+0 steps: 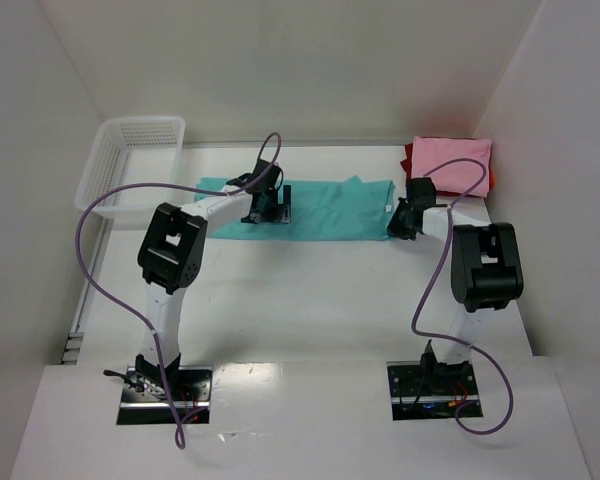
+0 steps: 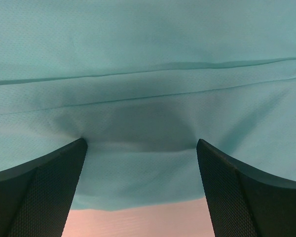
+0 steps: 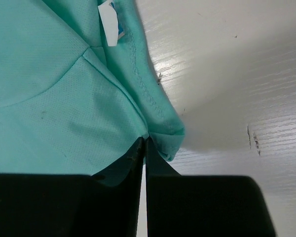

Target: Fold and stack the t-shirts

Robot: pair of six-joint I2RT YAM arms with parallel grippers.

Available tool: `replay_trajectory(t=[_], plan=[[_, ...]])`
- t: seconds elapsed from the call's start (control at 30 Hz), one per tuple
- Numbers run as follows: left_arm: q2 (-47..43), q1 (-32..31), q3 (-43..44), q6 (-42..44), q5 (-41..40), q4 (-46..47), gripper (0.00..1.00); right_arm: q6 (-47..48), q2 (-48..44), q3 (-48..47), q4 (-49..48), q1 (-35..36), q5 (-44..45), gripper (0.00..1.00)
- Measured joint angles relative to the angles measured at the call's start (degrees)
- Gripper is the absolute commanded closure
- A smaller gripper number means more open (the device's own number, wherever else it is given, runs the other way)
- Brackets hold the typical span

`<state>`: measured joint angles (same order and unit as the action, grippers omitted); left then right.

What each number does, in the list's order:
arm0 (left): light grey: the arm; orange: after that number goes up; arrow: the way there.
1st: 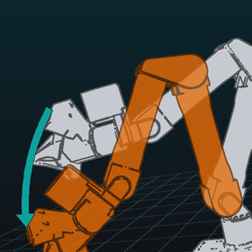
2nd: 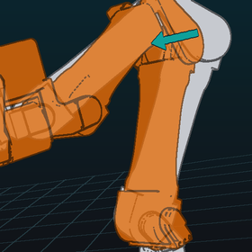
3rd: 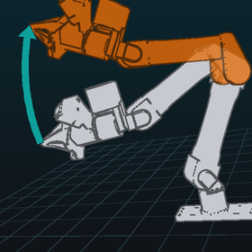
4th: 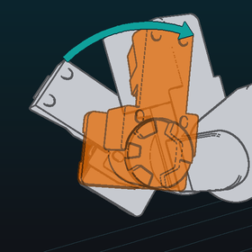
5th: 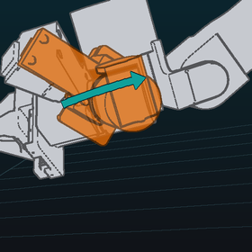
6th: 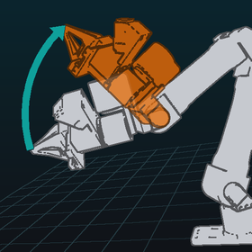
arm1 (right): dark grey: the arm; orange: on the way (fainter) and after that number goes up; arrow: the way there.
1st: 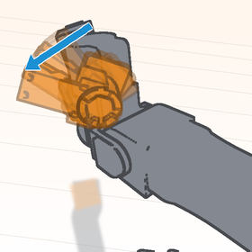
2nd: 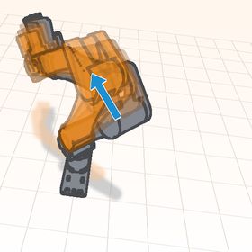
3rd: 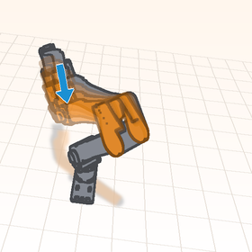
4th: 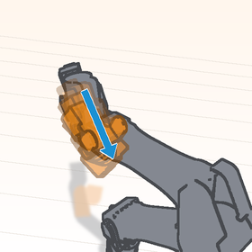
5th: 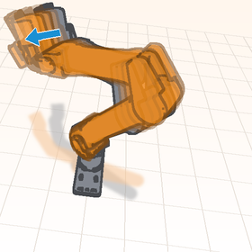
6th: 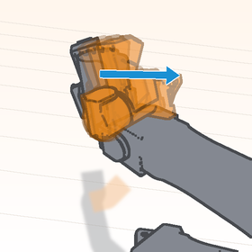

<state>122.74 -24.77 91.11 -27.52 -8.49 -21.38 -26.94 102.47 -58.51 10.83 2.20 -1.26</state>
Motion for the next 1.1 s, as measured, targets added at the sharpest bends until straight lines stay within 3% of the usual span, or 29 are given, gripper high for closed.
replay_trajectory(t=[0.33,0.57,0.77,0.83,1.1], plan=[[0.1,0.3,0.0,-0.4,-0.2,0.1,0.0,-0.6,-0.2,0.1,0.9,0.0,1.6,1.0],[0.1,0.6,0.0,-1.2,-0.2,0.4,0.0,-1.7,-1.5,0.9,2.7,0.0,3.1,0.95],[0.1,1.0,0.0,-1.2,-0.1,0.5,0.0,-2.5,-1.6,0.9,3.7,0.0,3.7,0.85],[0.2,1.0,0.0,-1.2,-0.1,0.6,0.0,-2.8,-1.7,0.9,4.1,0.0,3.9,0.72],[0.1,1.0,0.0,-1.1,0.3,0.6,0.0,-3.4,-4.0,0.8,6.8,0.0,4.1,0.46]])
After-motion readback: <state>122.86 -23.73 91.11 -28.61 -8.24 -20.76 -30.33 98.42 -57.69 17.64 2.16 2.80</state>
